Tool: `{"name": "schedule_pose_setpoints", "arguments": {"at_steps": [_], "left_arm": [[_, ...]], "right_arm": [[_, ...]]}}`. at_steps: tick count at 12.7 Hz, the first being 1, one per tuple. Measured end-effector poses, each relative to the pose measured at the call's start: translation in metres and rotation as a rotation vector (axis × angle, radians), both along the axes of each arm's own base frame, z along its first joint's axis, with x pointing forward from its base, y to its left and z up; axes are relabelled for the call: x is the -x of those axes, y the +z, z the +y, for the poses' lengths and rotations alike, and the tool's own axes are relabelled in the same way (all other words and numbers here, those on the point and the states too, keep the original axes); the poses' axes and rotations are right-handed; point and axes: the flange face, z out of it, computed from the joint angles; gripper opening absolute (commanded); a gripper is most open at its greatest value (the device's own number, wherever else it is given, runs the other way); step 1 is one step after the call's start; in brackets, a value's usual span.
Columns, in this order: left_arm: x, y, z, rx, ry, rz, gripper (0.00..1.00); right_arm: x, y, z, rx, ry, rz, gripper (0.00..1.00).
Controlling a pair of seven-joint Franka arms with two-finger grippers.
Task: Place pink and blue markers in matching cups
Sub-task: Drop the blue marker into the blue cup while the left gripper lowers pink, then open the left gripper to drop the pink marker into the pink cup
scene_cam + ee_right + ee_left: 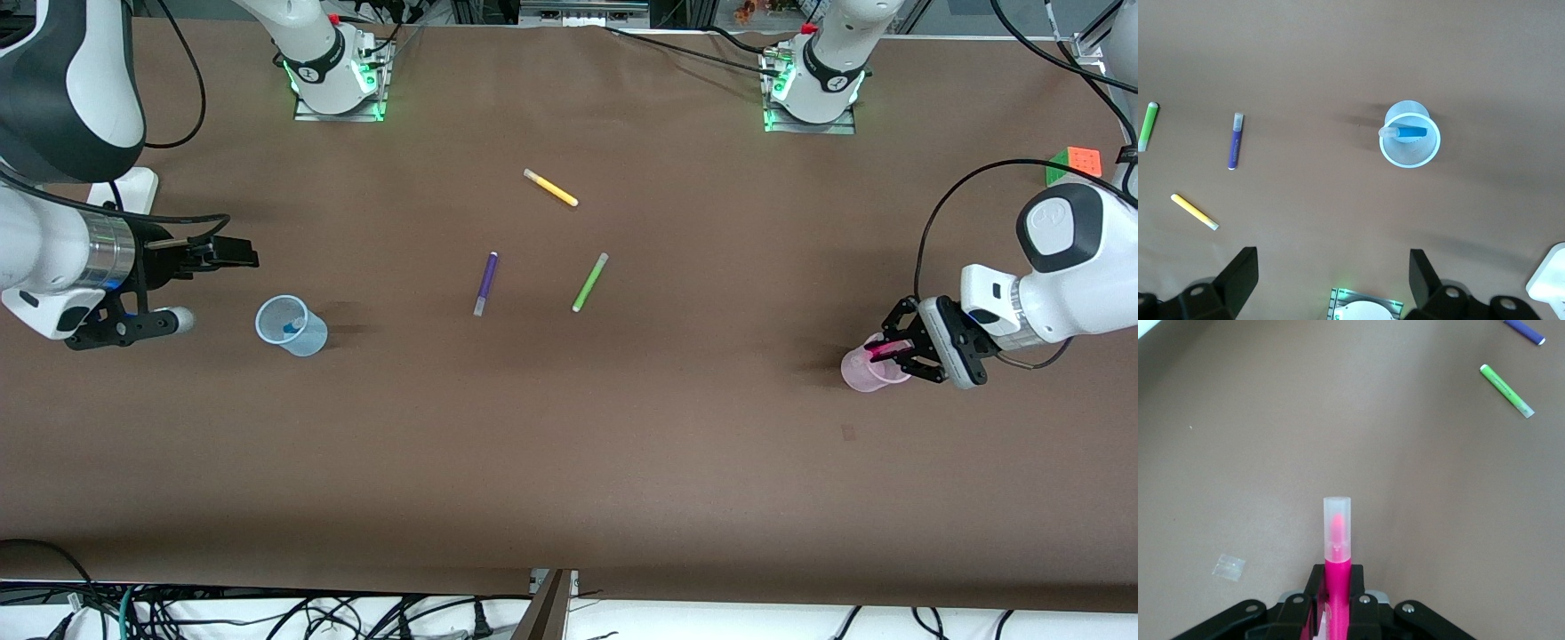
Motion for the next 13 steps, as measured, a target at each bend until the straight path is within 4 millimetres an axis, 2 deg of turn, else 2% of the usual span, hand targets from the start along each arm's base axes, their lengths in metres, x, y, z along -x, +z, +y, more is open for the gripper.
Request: {"name": "schedule_pose_setpoints", "arguments": {"at_steps": [4, 7, 10, 13], "left_arm": [[-0.002, -0.012, 0.014, 0.038, -0.041, -0.054, 0.00], [0.000, -0.037, 0.033, 0.103, -0.035, -0.059, 0.00], [0.004, -0.056, 0.047, 0.176, -0.035, -0.065, 0.00], [0.003, -0.062, 0.051, 0.198, -0.027, -0.067, 0.00]], "right_arm": [[0.001, 0.006, -0.003, 0.041, 0.008, -0.011, 1.00], [0.010, 0.031, -0.011, 0.100, 0.012, -0.053, 1.00], [0.035, 0.069, -0.036, 0.147, -0.014, -0.116, 1.00], [0.058, 0.070, -0.052, 0.138, -0.035, -0.146, 1.00]]}}
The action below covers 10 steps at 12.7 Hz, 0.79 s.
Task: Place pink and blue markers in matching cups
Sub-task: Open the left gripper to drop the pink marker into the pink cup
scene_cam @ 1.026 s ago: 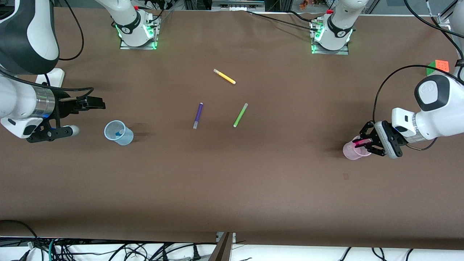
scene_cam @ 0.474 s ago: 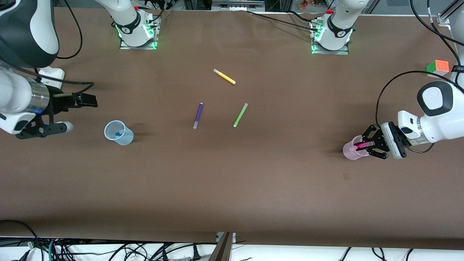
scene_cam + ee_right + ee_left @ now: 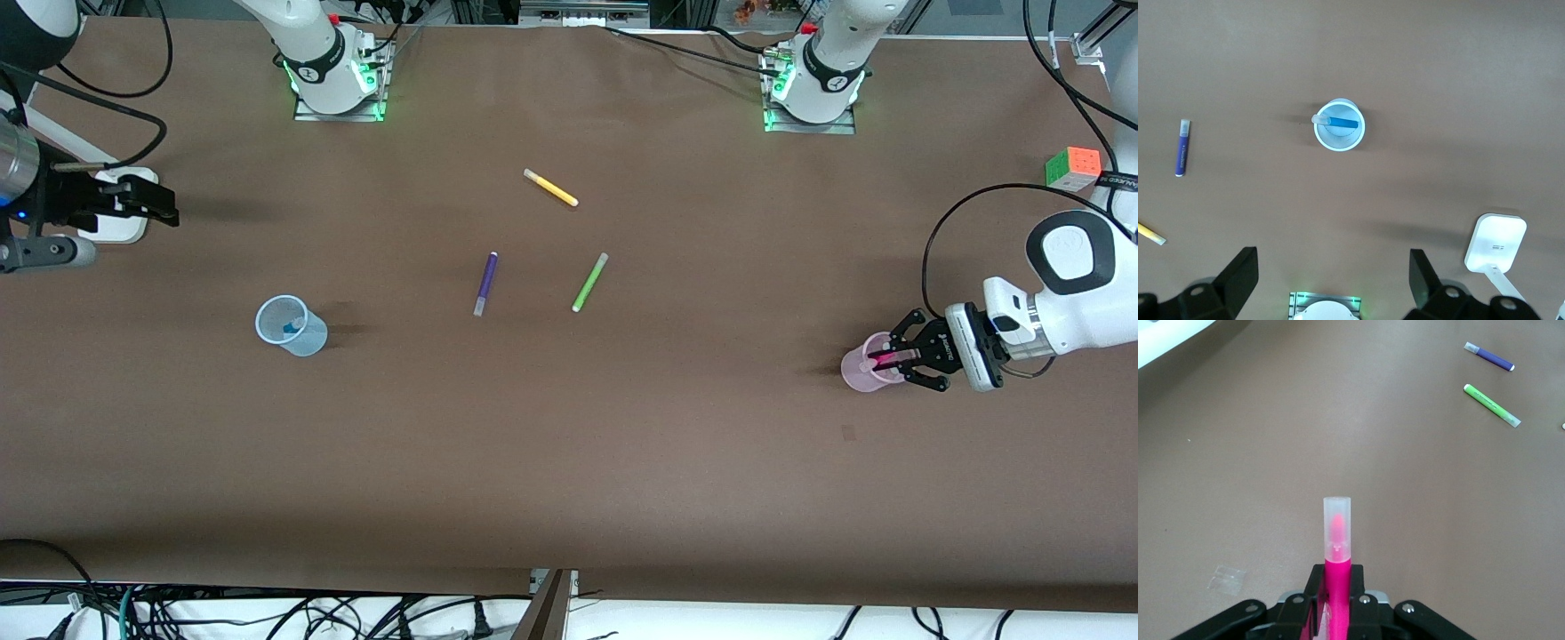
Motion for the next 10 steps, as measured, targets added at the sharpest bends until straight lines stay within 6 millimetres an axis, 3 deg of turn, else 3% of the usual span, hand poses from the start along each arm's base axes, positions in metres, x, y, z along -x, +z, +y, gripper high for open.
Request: {"name": "schedule_pose_setpoints", "arguments": {"at_steps": [2, 3, 4, 5, 6, 10], "left_arm": [[0.000, -0.001, 0.002, 0.005, 0.005, 0.000, 0.02], [0.000, -0.002, 0.004, 0.007, 0.008, -0.001, 0.13], [0.000, -0.001, 0.007, 0.007, 0.012, -0.003, 0.40], [0.000, -0.001, 0.010, 0.007, 0.016, -0.005, 0.91], [0.000, 0.000, 0.012, 0.007, 0.019, -0.006, 1.00], [0.000, 0.000, 0.013, 0.009, 0.020, -0.008, 1.00]], "right_arm": [[0.007, -0.006, -0.002, -0.003, -0.001, 0.003, 1.00], [0.008, -0.007, -0.003, -0.003, -0.003, 0.000, 1.00], [0.009, -0.007, -0.005, -0.004, -0.006, -0.001, 1.00], [0.011, -0.006, -0.006, -0.005, -0.006, 0.000, 1.00], [0.014, -0.005, -0.001, -0.006, 0.001, 0.000, 1.00], [0.021, -0.002, 0.009, -0.007, 0.009, -0.002, 1.00]]}}
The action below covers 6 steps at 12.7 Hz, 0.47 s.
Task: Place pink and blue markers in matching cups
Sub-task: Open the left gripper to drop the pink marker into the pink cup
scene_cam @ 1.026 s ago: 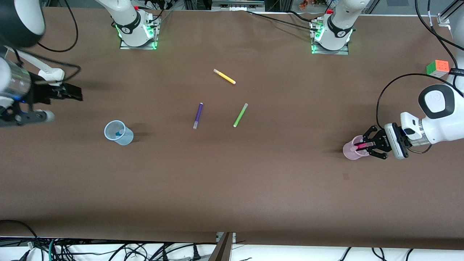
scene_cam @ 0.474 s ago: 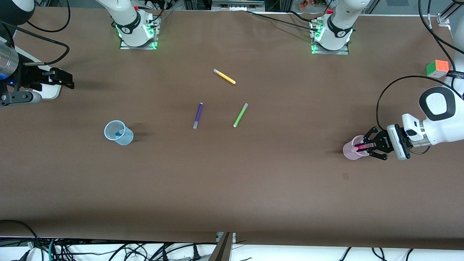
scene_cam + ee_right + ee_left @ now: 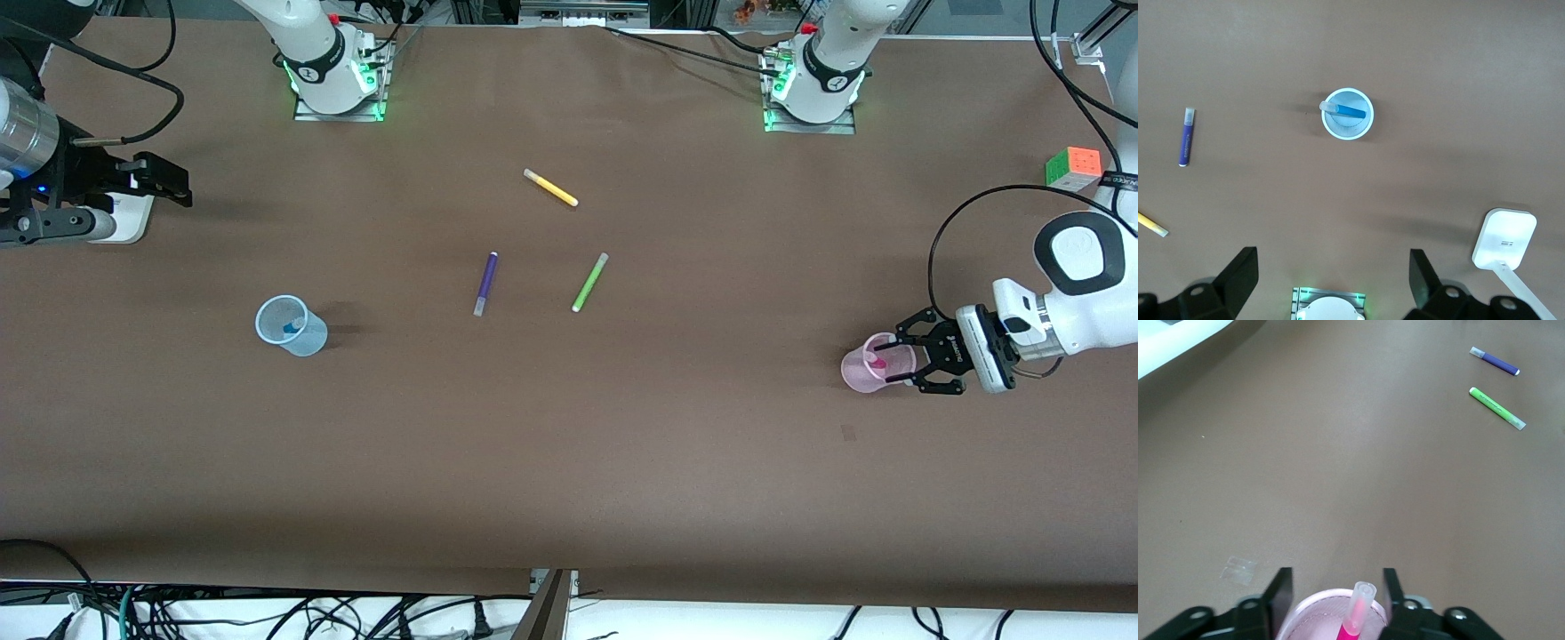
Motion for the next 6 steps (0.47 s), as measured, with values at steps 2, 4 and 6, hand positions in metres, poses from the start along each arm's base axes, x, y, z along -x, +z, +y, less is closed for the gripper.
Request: {"name": "schedule_pose_setpoints", "arguments": {"at_steps": [2, 4, 6], "left_arm": [[-0.003, 0.006, 0.001, 0.003, 0.011, -0.006, 1.00], [-0.012, 0.028, 0.000, 0.017, 0.095, 0.026, 1.00], [-0.019, 0.074, -0.020, 0.008, 0.204, 0.093, 1.00]], "right_arm": [[-0.001, -0.001, -0.002, 0.000, -0.003, -0.001, 1.00], [-0.003, -0.002, -0.004, 0.000, -0.007, -0.004, 1.00], [-0.003, -0.001, -0.007, 0.000, -0.013, -0.007, 1.00]]}}
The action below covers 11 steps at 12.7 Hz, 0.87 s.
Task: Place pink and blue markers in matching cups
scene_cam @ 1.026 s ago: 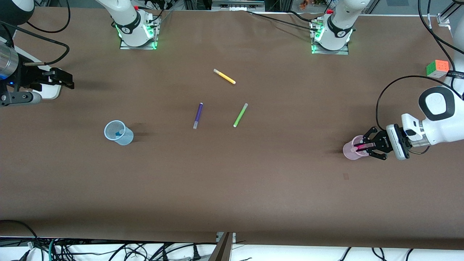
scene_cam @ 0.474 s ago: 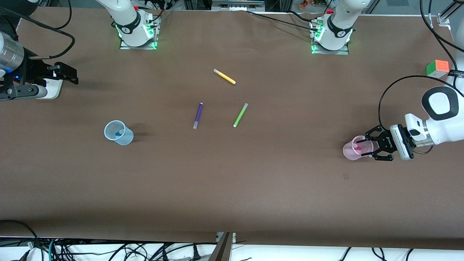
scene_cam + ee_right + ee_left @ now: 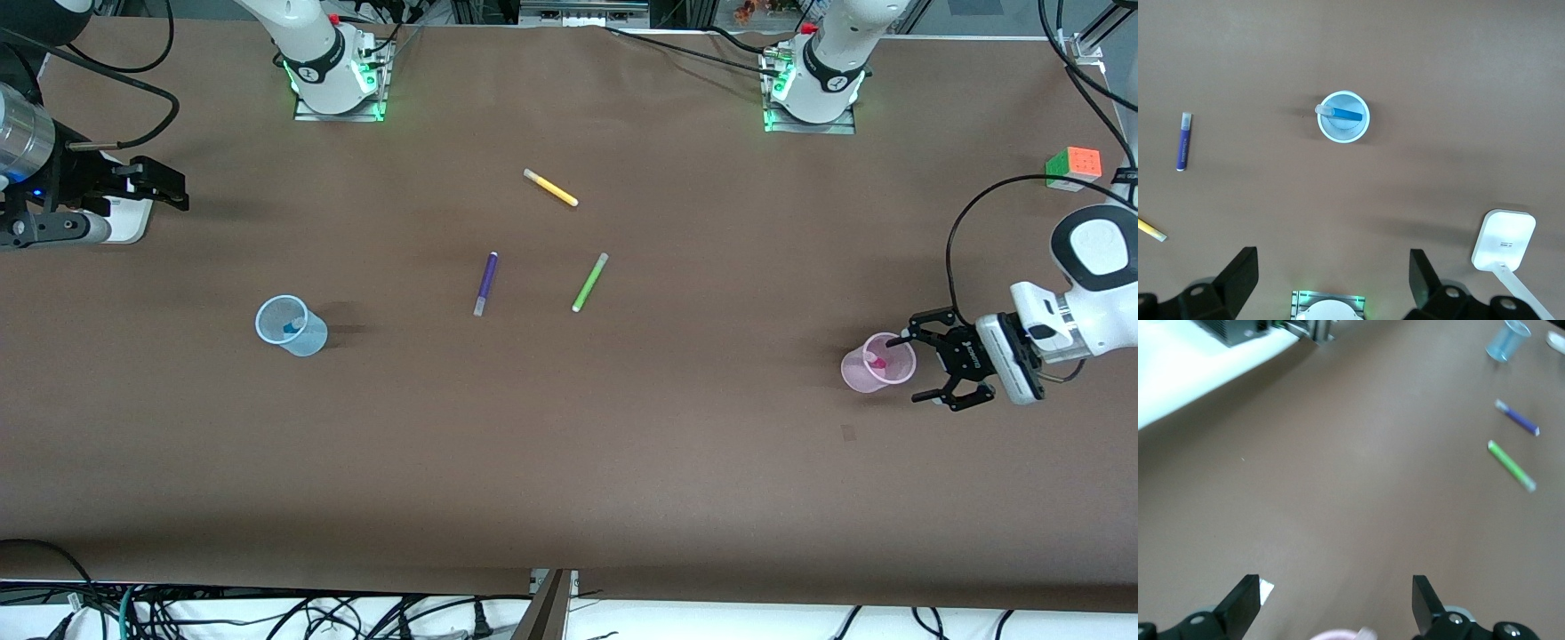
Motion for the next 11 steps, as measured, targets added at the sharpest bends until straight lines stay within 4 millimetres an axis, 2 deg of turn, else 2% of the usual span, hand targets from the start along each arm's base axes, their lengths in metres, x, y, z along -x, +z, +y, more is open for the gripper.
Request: {"name": "schedule_pose_setpoints", "arguments": {"at_steps": [4, 6, 7, 9, 11], "left_arm": [[0.014, 0.119, -0.065, -0.259, 0.153, 0.134, 1.00], [0.026, 0.171, -0.093, -0.368, 0.270, 0.230, 1.00], [0.032, 0.192, -0.100, -0.399, 0.338, 0.284, 1.00], [0.038, 0.219, -0.103, -0.468, 0.450, 0.365, 1.00], [0.043, 0.235, -0.114, -0.553, 0.530, 0.413, 1.00]], "right_arm": [[-0.002, -0.002, -0.013, 0.001, -0.023, 0.002, 1.00], [-0.003, -0.002, -0.013, 0.001, -0.023, 0.000, 1.00], [-0.003, -0.002, -0.013, 0.001, -0.023, -0.001, 1.00], [-0.003, -0.002, -0.013, 0.000, -0.023, -0.002, 1.00], [-0.003, -0.002, -0.012, 0.000, -0.022, -0.002, 1.00]]}}
